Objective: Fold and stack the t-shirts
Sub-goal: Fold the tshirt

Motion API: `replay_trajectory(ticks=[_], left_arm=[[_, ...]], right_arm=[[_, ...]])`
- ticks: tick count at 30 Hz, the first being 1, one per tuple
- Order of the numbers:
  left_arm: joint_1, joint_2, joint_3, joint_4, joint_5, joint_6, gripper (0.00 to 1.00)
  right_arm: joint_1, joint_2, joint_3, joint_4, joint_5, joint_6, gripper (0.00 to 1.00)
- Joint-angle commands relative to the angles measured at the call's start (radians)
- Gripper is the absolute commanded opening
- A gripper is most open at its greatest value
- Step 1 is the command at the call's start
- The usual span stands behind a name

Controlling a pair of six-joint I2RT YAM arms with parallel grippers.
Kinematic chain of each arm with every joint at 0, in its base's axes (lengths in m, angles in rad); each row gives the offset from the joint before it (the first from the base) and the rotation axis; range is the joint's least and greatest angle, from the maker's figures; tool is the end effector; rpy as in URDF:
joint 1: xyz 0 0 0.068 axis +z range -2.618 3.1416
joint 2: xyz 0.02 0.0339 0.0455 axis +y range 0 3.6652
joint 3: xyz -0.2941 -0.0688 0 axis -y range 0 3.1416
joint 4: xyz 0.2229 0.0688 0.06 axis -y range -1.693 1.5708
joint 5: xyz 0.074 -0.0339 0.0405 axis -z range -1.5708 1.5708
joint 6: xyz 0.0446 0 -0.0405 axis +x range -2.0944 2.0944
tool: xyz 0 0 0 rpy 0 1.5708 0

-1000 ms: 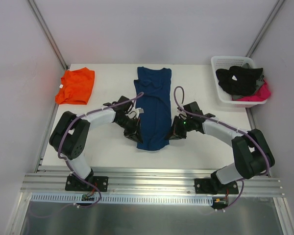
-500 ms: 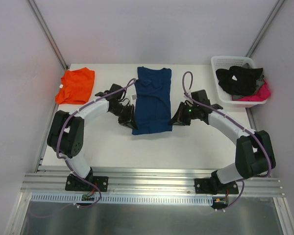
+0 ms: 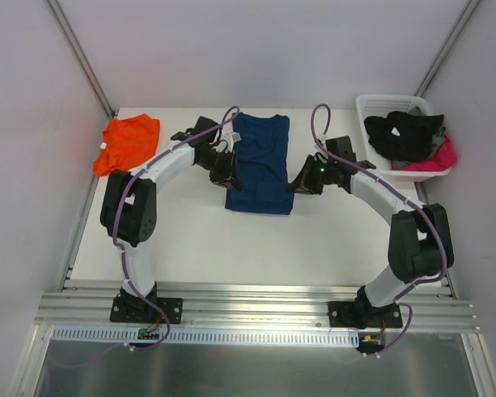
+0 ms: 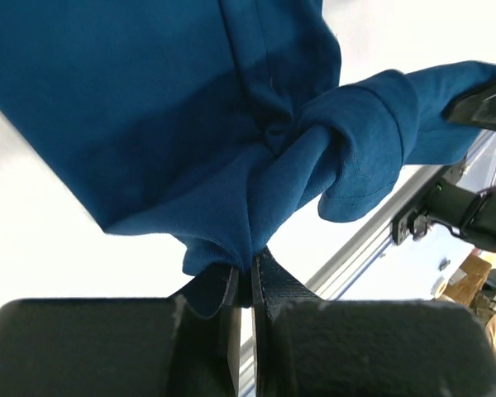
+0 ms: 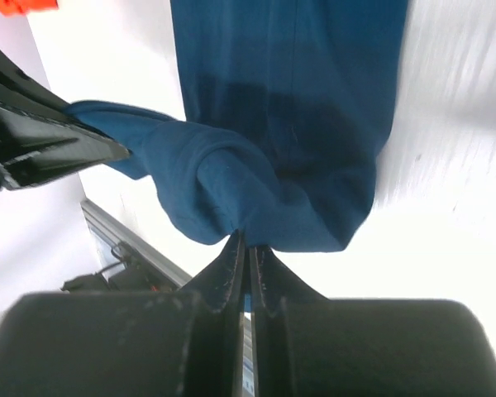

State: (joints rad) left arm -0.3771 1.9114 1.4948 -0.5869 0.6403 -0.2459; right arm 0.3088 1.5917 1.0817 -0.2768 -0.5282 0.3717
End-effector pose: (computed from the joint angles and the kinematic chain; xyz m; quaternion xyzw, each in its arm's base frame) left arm 0.3671 -0.1740 0.2628 0.1476 0.9035 -0.3690 0.1603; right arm 0.3070 0.1215 0.2714 -0.0716 0.8948 0.3505 0.2671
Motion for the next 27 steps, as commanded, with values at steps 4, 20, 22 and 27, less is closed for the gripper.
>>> replay_trajectory(ticks=[4,20,22,27], left_arm=[[0.018,0.066,0.122,-0.021,-0.030,0.025,0.00],[0.038,0.155,0.331,-0.019,-0.183,0.065,0.00],[0.047,0.161,0.332,-0.019,-0.189,0.063,0.00],[0.064,0.193,0.360,-0.014,-0.200,0.063,0.00]], right_arm=[[-0.045,0.097,0.156,0.047,0.016,-0.045,0.01],[-0.065,0.297,0.408,0.064,0.031,-0.068,0.01],[-0.063,0.318,0.434,0.067,0.030,-0.070,0.01],[-0.059,0.362,0.472,0.077,0.034,-0.073,0.01]])
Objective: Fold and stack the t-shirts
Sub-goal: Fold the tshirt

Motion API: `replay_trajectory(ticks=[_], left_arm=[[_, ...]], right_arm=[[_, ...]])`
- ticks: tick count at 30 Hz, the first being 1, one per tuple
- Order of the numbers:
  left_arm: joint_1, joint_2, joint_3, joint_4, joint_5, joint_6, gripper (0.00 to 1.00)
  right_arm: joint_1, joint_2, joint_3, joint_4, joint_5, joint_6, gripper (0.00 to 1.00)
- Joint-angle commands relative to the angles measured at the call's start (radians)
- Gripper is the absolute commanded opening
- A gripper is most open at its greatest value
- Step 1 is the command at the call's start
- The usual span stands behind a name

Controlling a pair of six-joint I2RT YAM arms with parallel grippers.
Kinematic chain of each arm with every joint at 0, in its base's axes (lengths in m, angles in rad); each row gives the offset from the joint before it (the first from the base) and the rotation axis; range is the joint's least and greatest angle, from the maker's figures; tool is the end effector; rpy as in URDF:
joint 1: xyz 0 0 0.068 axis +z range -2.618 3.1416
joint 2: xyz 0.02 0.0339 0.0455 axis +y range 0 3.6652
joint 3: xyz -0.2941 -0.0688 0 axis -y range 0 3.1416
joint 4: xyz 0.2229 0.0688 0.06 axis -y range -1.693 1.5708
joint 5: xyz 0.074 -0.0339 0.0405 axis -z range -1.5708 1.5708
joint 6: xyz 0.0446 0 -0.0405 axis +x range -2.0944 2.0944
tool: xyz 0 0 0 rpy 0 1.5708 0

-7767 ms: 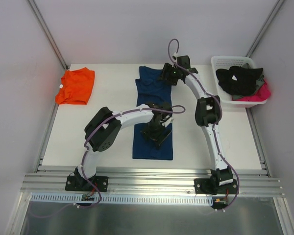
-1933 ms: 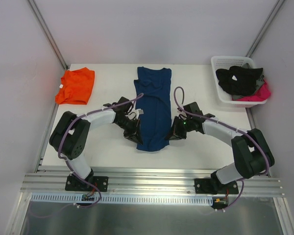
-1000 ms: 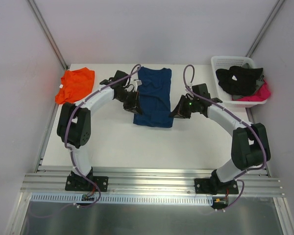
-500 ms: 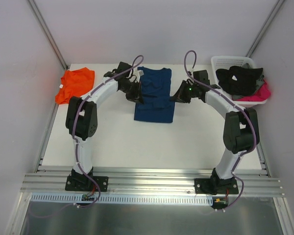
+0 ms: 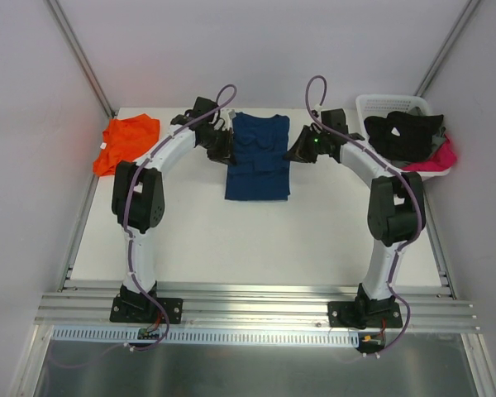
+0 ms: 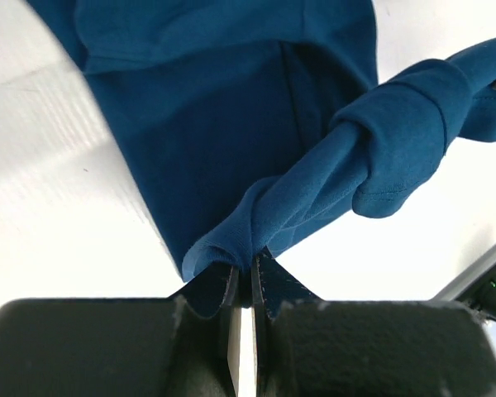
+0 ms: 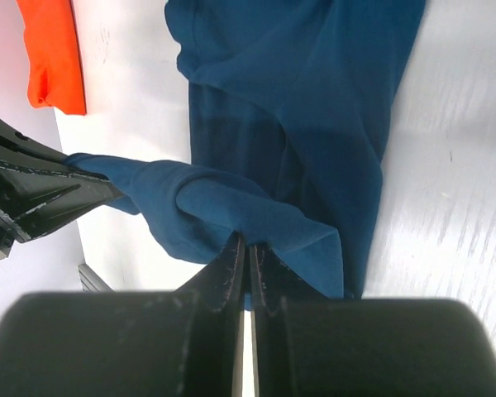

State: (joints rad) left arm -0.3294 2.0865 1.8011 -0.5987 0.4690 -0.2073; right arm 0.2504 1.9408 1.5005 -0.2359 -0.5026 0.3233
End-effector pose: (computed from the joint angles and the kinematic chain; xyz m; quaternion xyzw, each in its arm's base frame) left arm 0.4363 -0.1704 0.2762 0.1340 0.9094 -0.2978 0.2577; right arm 0.4227 0.1303 0.2762 -0.0757 0.8766 0.3336 0.3384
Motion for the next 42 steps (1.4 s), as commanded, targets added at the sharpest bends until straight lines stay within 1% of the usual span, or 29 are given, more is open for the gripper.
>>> replay_trajectory(ticks=[1,8,15,31,32,33,34,35,36,37,38,40,42], left_arm=[[0.020,0.026,0.061,-0.003,-0.029,0.025,0.00],[0.023,0.118,0.155,0.008,-0.052,0.037,0.00],[0.023,0.181,0.199,0.023,-0.064,0.026,0.00],[0.041,0.210,0.250,0.042,-0.153,-0.015,0.00],[0.041,0.210,0.251,0.043,-0.156,-0.014,0.07],[0.041,0.208,0.251,0.043,-0.165,-0.014,0.19],[0.041,0.208,0.251,0.043,-0.179,-0.020,0.41],[0.041,0.207,0.250,0.043,-0.188,-0.026,0.59],[0.041,0.205,0.250,0.043,-0.199,-0.027,0.87],[0.039,0.204,0.247,0.043,-0.223,-0.029,0.96],[0.039,0.190,0.244,0.042,-0.234,-0.027,0.99],[0.039,0.167,0.227,0.042,-0.269,-0.027,0.99],[0.041,0.110,0.210,0.042,-0.280,-0.026,0.99]], right_arm=[[0.000,0.018,0.058,0.040,0.010,-0.026,0.00],[0.006,0.078,0.095,0.055,0.021,-0.050,0.00],[0.010,0.147,0.159,0.055,0.035,-0.061,0.01],[0.026,0.228,0.245,0.056,0.071,-0.095,0.01],[0.027,0.234,0.250,0.055,0.078,-0.096,0.08],[0.030,0.234,0.256,0.043,0.102,-0.099,0.16],[0.032,0.236,0.259,0.037,0.116,-0.104,0.31],[0.036,0.234,0.262,0.030,0.127,-0.113,0.52],[0.039,0.234,0.265,0.026,0.134,-0.121,0.62],[0.041,0.230,0.265,0.024,0.141,-0.131,0.69],[0.043,0.224,0.264,0.024,0.145,-0.135,0.75],[0.043,0.193,0.253,0.018,0.156,-0.138,0.76],[0.047,0.146,0.245,0.007,0.164,-0.148,0.77]])
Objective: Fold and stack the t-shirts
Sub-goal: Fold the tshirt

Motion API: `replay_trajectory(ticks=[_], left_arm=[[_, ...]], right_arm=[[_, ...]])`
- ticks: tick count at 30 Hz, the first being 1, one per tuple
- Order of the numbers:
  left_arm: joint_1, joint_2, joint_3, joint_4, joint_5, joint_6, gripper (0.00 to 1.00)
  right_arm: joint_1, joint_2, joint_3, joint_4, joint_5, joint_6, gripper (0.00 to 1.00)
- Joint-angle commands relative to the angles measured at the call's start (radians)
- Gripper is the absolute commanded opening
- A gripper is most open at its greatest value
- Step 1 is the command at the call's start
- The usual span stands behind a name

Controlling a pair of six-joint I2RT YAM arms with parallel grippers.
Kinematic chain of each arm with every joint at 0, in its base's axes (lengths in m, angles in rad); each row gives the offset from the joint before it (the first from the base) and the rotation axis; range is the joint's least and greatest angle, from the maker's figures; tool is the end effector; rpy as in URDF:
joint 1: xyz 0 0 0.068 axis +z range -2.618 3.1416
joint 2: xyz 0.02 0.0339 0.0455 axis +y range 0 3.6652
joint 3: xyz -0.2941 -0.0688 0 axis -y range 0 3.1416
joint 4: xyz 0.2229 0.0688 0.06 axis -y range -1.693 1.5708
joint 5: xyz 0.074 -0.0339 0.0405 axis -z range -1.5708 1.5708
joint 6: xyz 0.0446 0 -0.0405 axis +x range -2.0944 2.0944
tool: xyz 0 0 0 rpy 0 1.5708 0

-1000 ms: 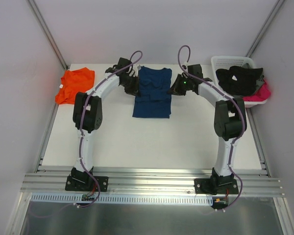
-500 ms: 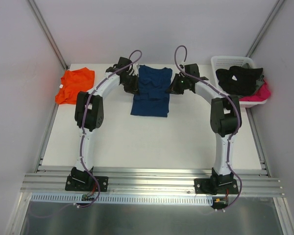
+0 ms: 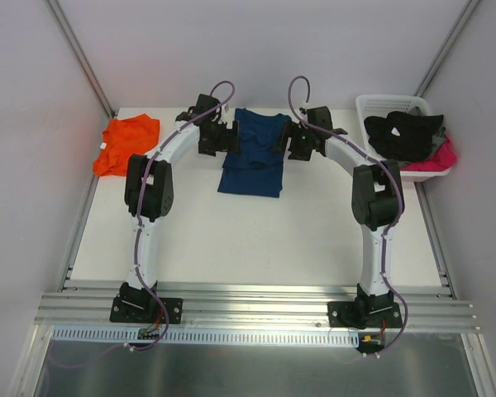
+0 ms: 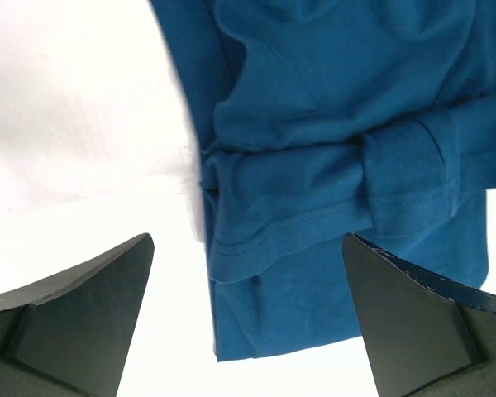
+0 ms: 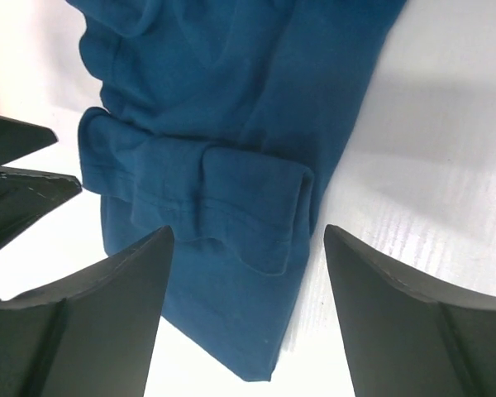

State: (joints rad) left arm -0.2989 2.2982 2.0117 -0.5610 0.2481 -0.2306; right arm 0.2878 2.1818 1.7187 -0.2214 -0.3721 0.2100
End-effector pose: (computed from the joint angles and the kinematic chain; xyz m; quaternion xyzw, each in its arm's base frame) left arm 0.4975 -0.1647 0.2398 0.0754 0.9261 -0.2036 0.3086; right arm 0.4791 0.1587 0.2354 -0.1138 0.8841 0.2658 0.3672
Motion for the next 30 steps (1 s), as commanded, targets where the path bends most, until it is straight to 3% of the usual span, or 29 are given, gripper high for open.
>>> replay_trajectory(ticks=[1,4,7,9,11,14,15,18,21,30], left_arm=[[0.009,-0.126,-0.033,0.004,-0.066,-0.003,0.99],[0.000,-0.233,-0.126,0.004,-0.056,-0.003,0.99],[-0.002,-0.322,-0.226,0.004,0.000,0.011,0.91],[0.000,-0.373,-0.270,0.000,0.025,0.022,0.79],[0.000,-0.422,-0.329,-0.002,0.036,0.028,0.52],[0.000,-0.465,-0.389,-0.005,0.111,0.024,0.32],[0.000,-0.468,-0.399,-0.007,0.132,0.024,0.21],[0.000,-0.467,-0.427,-0.011,0.128,0.002,0.05],[0.007,-0.460,-0.432,-0.014,0.102,-0.009,0.00],[0.058,-0.500,-0.401,-0.025,0.007,0.014,0.00]], right_arm=[[0.010,-0.111,0.016,-0.010,0.033,-0.035,0.77],[0.013,-0.177,-0.001,-0.024,0.012,-0.021,0.77],[0.034,-0.220,-0.022,-0.032,-0.007,-0.003,0.75],[0.059,-0.232,-0.042,-0.032,-0.011,0.014,0.73],[0.092,-0.241,-0.047,-0.038,-0.010,0.019,0.73],[0.137,-0.232,-0.065,-0.052,-0.008,0.045,0.73],[0.148,-0.228,-0.076,-0.042,-0.017,0.049,0.73],[0.174,-0.185,-0.085,-0.026,-0.025,0.092,0.73],[0.197,-0.117,-0.070,-0.021,-0.050,0.133,0.72],[0.215,0.038,-0.007,-0.012,-0.091,0.192,0.71]])
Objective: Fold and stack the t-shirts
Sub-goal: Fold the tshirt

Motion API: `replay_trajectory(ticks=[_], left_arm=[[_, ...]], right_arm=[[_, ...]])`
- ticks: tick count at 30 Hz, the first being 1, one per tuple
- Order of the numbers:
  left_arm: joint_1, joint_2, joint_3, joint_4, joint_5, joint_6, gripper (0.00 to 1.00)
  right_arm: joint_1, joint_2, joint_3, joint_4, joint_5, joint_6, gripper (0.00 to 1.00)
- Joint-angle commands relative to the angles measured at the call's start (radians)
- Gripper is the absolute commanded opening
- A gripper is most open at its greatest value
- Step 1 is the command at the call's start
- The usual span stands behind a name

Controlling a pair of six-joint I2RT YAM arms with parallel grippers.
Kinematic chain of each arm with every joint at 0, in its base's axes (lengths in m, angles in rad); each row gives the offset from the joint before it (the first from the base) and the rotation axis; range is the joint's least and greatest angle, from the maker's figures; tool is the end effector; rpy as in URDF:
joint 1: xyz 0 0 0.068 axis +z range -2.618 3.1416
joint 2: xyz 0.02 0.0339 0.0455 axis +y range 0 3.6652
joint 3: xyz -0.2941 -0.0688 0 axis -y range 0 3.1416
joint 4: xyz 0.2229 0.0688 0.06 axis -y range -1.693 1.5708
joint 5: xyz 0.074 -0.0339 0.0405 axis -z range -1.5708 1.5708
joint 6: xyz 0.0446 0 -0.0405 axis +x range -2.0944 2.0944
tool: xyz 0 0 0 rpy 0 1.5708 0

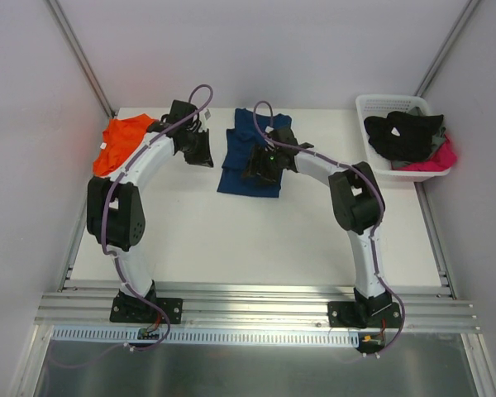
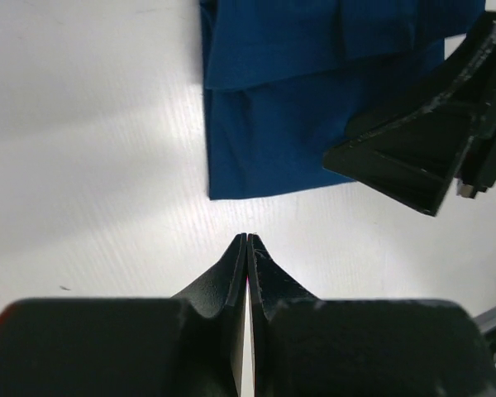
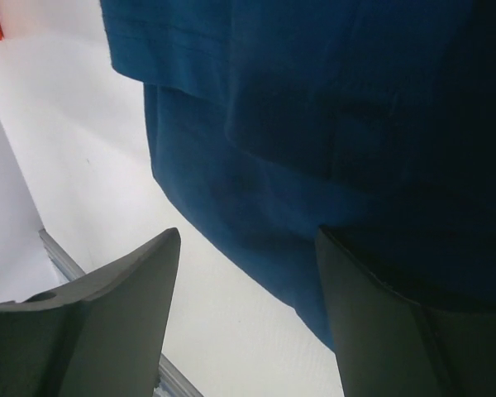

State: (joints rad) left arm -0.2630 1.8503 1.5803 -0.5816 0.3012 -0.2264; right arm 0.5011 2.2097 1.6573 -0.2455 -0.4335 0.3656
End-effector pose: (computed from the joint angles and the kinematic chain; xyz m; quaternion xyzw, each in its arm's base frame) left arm 0.3913 -0.1190 0.3068 0.0697 0.9243 -0.2205 0.3035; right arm 0.4265 0.2550 0.2018 -0.1421 0.8970 0.3353 0.2504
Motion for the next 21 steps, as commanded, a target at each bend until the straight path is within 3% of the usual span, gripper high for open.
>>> replay_trajectory(ticks=[1,5,16,21], left_arm=[[0.034,-0.057,0.030,-0.004,-0.045,0.010,0.00],[0.056,-0.062,0.033,-0.004,-0.043,0.009,0.00],[0.096,-0.085,0.030,-0.004,-0.074,0.022,0.00],[0.096,-0.103,0.006,-0.004,-0.054,0.013,0.00]], right_arm=[[0.001,0.024,0.055,0.012,-0.033,0.039,0.71],[0.007,-0.001,0.001,-0.004,-0.040,0.050,0.71],[0.005,-0.221,-0.339,-0.057,-0.122,0.044,0.70],[0.004,-0.289,-0.396,-0.051,-0.109,0.030,0.70]])
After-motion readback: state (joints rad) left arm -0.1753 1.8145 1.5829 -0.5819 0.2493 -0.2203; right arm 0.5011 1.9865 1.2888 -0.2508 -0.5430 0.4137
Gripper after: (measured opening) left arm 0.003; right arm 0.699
